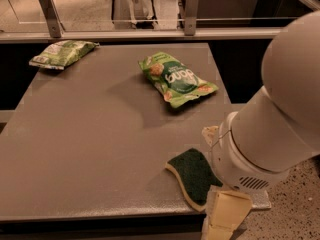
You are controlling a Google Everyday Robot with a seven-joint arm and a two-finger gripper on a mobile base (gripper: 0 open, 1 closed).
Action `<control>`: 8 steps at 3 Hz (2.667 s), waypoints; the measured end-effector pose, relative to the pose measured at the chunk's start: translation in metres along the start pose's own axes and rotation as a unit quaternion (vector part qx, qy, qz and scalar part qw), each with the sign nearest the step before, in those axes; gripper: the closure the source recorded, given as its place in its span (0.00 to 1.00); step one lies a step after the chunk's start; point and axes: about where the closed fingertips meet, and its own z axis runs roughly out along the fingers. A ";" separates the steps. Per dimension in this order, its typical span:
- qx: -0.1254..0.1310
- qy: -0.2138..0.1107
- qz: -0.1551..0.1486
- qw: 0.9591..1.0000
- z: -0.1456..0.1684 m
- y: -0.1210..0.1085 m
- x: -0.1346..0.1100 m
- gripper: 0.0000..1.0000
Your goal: Move sponge near green rice chip bag
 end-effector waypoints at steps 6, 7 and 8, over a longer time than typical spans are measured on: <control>-0.032 -0.019 0.039 0.999 0.058 -0.035 0.010 0.18; -0.033 -0.019 0.039 0.999 0.059 -0.035 0.010 0.42; -0.033 -0.019 0.038 0.999 0.059 -0.035 0.009 0.65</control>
Offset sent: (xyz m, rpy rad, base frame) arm 0.0532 -0.0095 -0.0282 0.0433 0.0487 -0.0282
